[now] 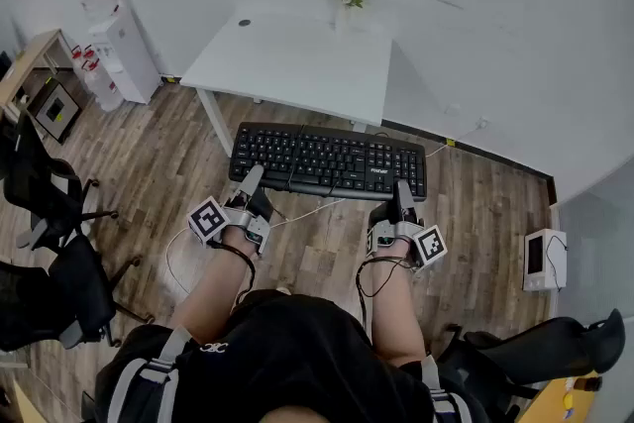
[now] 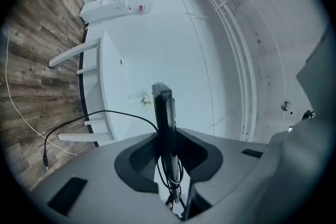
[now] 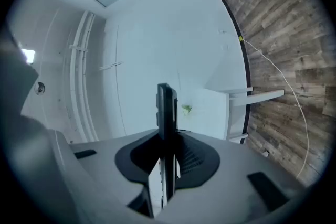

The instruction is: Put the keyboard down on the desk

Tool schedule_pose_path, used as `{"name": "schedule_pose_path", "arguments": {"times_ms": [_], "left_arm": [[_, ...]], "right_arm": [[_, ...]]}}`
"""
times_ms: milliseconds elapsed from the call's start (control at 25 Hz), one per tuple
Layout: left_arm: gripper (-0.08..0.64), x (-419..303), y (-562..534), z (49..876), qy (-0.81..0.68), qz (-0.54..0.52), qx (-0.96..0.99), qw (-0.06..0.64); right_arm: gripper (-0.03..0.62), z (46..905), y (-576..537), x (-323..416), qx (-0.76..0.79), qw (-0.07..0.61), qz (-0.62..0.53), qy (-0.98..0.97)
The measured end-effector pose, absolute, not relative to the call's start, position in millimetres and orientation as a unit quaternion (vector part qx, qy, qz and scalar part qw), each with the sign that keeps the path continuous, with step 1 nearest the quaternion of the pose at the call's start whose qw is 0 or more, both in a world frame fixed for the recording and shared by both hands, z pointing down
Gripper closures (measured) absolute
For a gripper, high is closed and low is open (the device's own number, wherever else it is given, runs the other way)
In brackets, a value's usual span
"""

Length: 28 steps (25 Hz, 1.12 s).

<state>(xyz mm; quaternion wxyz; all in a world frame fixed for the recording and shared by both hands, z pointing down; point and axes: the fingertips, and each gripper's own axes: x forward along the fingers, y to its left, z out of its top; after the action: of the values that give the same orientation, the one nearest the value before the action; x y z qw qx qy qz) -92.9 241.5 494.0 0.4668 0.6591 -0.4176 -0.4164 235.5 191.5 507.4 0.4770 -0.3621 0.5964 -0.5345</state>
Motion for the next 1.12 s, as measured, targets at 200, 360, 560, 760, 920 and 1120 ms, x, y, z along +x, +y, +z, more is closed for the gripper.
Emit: {"name": "schedule_pose_path", "arguments": {"times_ms": [200, 360, 560, 760, 920, 1120], "left_arm": [[0.468, -90, 258, 495, -0.416, -0.405, 0.671, 0.462], [0.468, -89, 272, 499, -0.417, -0.400, 0.667, 0.470], [0.468, -90, 284, 504, -0.422, -0.398, 0.665, 0.471], [0.468, -94, 295, 506, -0.421, -0.403, 0.660, 0.474], [0.468, -102, 296, 506, -0.424, -0.402, 0.661, 0.471], [0.468, -109, 291, 507, -0.416, -0.401, 0.666, 0.472]], "right_arm": [[0.526, 516, 213, 239, -0.365, 0.485, -0.534, 0.588], [0.526, 520, 228, 239, -0.368, 0.482, -0.537, 0.587], [0.526, 524, 239, 239, -0.373, 0.477, -0.543, 0.582], [0.525, 523, 247, 233, -0.373, 0.468, -0.541, 0.591], [0.525, 524, 250, 225, -0.377, 0.464, -0.543, 0.589], [0.523, 527, 250, 219, -0.380, 0.472, -0.541, 0.583]]}}
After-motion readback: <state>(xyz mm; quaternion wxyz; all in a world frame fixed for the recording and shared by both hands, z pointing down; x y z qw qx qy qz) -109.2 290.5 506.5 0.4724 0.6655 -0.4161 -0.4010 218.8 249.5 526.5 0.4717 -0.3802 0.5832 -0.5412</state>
